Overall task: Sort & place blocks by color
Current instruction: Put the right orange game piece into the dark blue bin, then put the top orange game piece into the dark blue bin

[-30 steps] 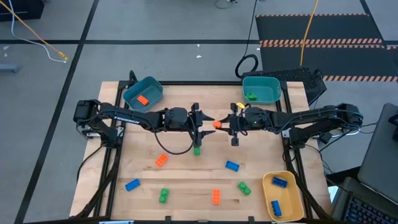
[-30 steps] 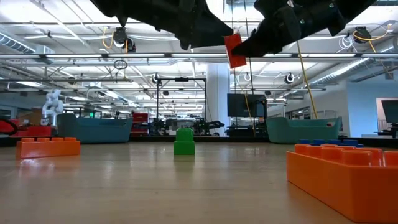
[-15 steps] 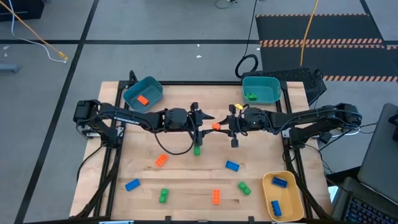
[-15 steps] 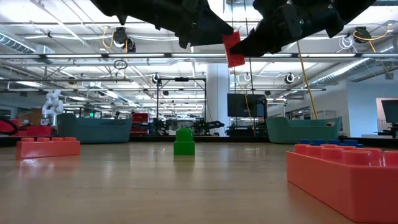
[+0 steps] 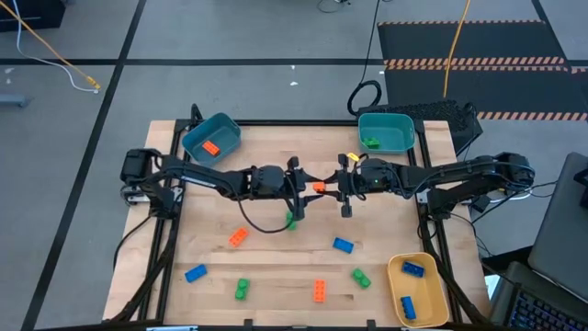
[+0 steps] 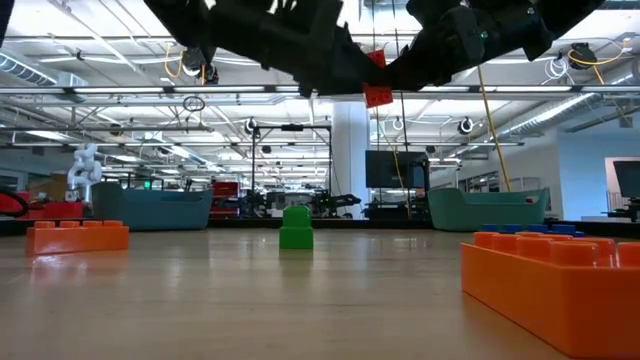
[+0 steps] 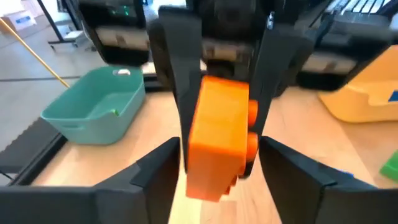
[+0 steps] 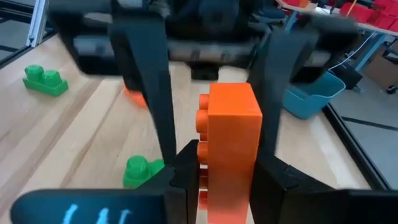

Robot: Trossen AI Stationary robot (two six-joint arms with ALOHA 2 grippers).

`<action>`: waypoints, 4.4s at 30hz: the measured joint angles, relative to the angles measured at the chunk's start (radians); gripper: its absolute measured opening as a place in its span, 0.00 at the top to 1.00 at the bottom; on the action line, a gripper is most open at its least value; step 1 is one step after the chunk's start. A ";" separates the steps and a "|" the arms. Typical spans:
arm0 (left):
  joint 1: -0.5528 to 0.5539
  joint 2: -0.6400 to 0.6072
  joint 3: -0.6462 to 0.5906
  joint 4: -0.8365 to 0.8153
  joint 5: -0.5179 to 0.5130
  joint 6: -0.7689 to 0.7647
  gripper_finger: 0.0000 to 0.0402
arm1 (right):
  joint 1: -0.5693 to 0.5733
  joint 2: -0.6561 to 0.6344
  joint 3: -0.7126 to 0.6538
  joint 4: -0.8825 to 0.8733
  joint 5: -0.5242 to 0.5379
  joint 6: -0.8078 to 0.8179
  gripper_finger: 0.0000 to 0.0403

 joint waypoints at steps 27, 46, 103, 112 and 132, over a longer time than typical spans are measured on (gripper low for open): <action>0.000 -0.032 0.008 -0.008 0.010 0.002 0.47 | -0.009 0.000 -0.006 -0.045 0.002 0.009 0.79; 0.007 -0.017 0.007 -0.017 0.028 -0.004 0.77 | -0.008 0.001 -0.009 -0.039 -0.019 0.007 0.79; 0.489 -0.319 -0.011 -1.149 -0.638 -0.418 0.75 | -0.009 -0.006 -0.044 -0.097 0.394 -0.039 0.26; 0.634 -0.319 -0.101 -1.081 -0.586 -0.338 0.68 | -0.009 -0.006 -0.045 -0.097 0.394 -0.036 0.26; 0.567 -0.319 -0.007 -1.061 -0.326 -0.275 0.30 | -0.009 -0.006 -0.045 -0.094 0.394 0.010 0.26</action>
